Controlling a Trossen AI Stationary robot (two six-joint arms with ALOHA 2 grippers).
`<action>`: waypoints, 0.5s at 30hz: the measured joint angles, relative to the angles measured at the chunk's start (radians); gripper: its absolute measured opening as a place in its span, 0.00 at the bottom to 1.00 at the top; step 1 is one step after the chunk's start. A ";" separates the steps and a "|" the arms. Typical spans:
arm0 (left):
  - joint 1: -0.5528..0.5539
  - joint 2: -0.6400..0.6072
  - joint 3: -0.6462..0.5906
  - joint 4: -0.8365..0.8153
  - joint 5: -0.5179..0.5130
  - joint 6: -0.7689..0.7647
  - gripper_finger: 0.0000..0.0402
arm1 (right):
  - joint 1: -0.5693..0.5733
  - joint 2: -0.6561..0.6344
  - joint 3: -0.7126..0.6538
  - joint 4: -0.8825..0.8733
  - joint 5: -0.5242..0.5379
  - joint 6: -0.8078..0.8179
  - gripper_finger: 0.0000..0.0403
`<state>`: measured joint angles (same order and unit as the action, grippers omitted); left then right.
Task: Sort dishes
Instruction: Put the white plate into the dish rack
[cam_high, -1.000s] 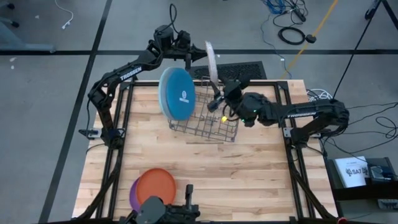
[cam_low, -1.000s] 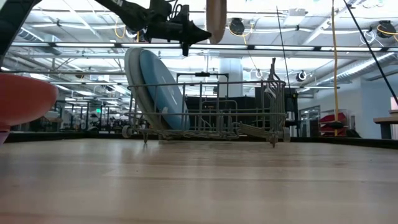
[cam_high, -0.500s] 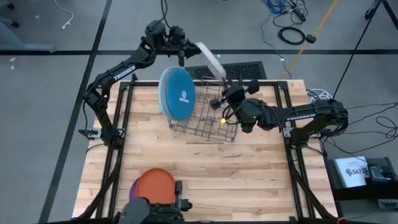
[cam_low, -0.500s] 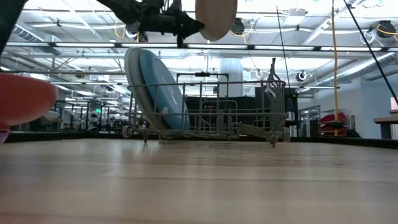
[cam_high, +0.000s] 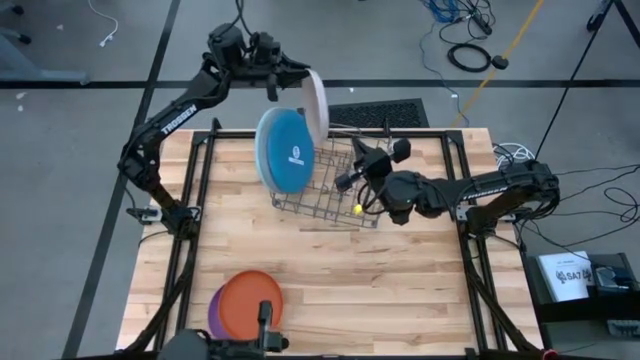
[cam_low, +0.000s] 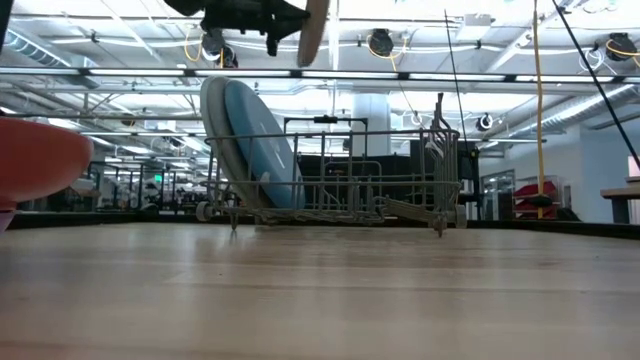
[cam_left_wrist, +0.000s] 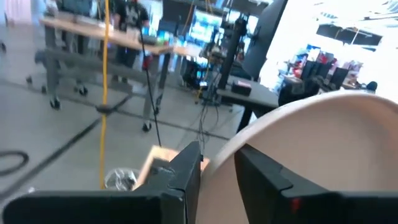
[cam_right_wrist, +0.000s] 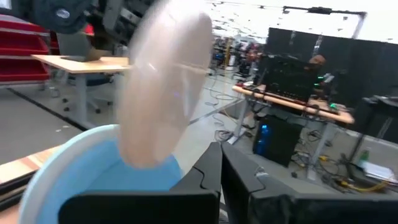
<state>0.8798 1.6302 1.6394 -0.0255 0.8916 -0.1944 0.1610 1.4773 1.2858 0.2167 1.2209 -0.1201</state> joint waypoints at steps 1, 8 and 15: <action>-0.006 0.002 0.000 -0.017 -0.001 0.004 0.23 | 0.001 0.000 0.000 0.001 -0.012 0.003 0.01; -0.073 0.022 -0.018 -0.082 -0.037 0.108 0.04 | 0.040 0.000 0.000 0.019 -0.021 -0.015 0.00; -0.107 0.036 -0.026 -0.090 -0.069 0.157 0.01 | 0.109 -0.001 0.000 0.049 0.066 -0.039 0.19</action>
<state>0.7726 1.6662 1.6135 -0.1151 0.8229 -0.0378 0.2704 1.4765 1.2858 0.2657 1.2870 -0.1595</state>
